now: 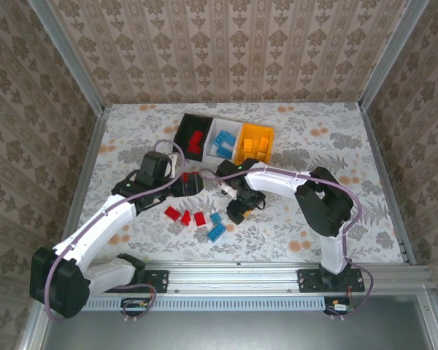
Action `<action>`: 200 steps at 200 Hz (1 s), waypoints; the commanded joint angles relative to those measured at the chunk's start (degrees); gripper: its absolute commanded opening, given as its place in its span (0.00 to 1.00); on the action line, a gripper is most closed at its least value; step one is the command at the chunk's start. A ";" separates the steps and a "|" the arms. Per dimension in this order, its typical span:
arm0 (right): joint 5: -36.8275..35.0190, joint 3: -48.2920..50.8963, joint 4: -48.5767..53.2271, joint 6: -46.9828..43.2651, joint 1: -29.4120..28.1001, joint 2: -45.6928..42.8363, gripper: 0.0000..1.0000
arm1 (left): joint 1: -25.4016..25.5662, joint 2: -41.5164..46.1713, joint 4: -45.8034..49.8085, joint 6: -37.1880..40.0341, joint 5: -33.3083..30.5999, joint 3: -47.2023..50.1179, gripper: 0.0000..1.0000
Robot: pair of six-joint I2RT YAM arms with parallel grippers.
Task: Sort the legos into containers by color
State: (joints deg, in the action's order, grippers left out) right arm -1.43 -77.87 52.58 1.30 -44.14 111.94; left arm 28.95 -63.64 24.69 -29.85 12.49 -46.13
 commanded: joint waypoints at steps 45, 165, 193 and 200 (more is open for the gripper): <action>-3.16 -1.42 -0.59 0.72 -0.26 2.49 0.68 | -1.24 0.87 0.31 -0.39 1.83 1.17 1.00; 2.49 -6.25 -0.21 12.61 13.50 -12.59 0.50 | -2.14 2.11 0.19 0.05 2.12 1.13 1.00; 12.39 -5.78 -9.78 31.30 23.34 -13.25 0.49 | -2.29 1.86 -0.50 -0.44 2.94 1.48 1.00; 14.45 -5.34 -13.36 35.33 24.99 -12.85 0.49 | -2.24 1.76 -0.66 -0.61 3.29 1.50 1.00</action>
State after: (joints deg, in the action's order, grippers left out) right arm 3.95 -83.96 47.48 18.39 -24.08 99.15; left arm 27.14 -62.59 24.56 -29.85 13.96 -45.39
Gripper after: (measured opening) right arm 0.496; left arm 0.997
